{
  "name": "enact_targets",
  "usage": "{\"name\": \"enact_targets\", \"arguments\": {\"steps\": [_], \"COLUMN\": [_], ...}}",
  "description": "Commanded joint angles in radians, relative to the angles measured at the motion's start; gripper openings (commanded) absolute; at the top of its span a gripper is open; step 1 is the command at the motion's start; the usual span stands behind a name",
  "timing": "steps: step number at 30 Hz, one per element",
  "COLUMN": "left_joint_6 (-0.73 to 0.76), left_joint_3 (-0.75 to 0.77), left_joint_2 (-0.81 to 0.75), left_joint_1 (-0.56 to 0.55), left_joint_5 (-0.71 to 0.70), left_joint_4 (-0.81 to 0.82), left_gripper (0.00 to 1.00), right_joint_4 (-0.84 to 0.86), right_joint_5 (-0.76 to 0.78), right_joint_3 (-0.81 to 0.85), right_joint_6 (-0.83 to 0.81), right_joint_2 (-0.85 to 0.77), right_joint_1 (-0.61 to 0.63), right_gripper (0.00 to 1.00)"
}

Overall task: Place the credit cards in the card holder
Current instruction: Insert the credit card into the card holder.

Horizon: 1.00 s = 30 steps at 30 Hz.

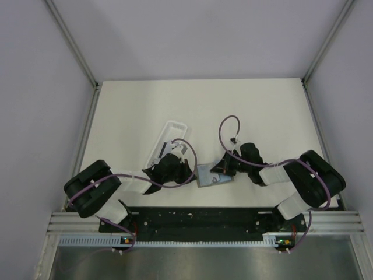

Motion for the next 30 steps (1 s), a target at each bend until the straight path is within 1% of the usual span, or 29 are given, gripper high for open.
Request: {"name": "enact_targets", "arguments": {"steps": [1, 6, 12, 14, 16, 18, 21, 23, 26, 30], "left_joint_6": [0.014, 0.012, 0.008, 0.005, 0.006, 0.006, 0.008, 0.009, 0.008, 0.002], "left_joint_3": [0.016, 0.016, 0.013, 0.008, 0.004, -0.002, -0.004, -0.004, -0.002, -0.004], "left_joint_2": [0.024, 0.024, 0.018, 0.015, 0.006, -0.002, -0.010, -0.010, -0.004, 0.004], "left_joint_1": [-0.002, -0.002, -0.004, -0.004, -0.004, -0.004, -0.004, -0.004, -0.005, -0.004], "left_joint_5": [0.000, 0.002, 0.005, 0.005, 0.002, -0.001, -0.003, -0.003, 0.000, 0.000], "left_joint_4": [-0.012, -0.010, -0.004, -0.004, -0.006, -0.009, -0.012, -0.010, -0.003, 0.008], "left_gripper": [0.00, 0.00, 0.00, 0.00, 0.00, 0.00, 0.00, 0.00, 0.00, 0.00], "right_joint_4": [-0.053, -0.016, 0.053, 0.045, 0.013, -0.051, -0.206, -0.333, -0.474, -0.616], "right_joint_5": [-0.036, 0.019, 0.139, 0.167, 0.190, 0.217, 0.256, 0.277, 0.306, 0.341], "right_joint_3": [-0.023, -0.037, -0.029, -0.018, -0.011, -0.002, 0.035, 0.067, 0.136, 0.212], "right_joint_6": [-0.009, 0.038, 0.126, 0.138, 0.134, 0.115, 0.055, 0.014, -0.053, -0.116], "right_joint_2": [-0.016, -0.004, 0.029, 0.030, 0.018, -0.020, -0.097, -0.154, -0.220, -0.235], "right_joint_1": [0.016, 0.033, 0.129, 0.154, 0.160, 0.162, 0.163, 0.165, 0.169, 0.176], "right_gripper": [0.00, 0.00, 0.00, 0.00, 0.07, 0.17, 0.25, 0.33, 0.40, 0.46]}}
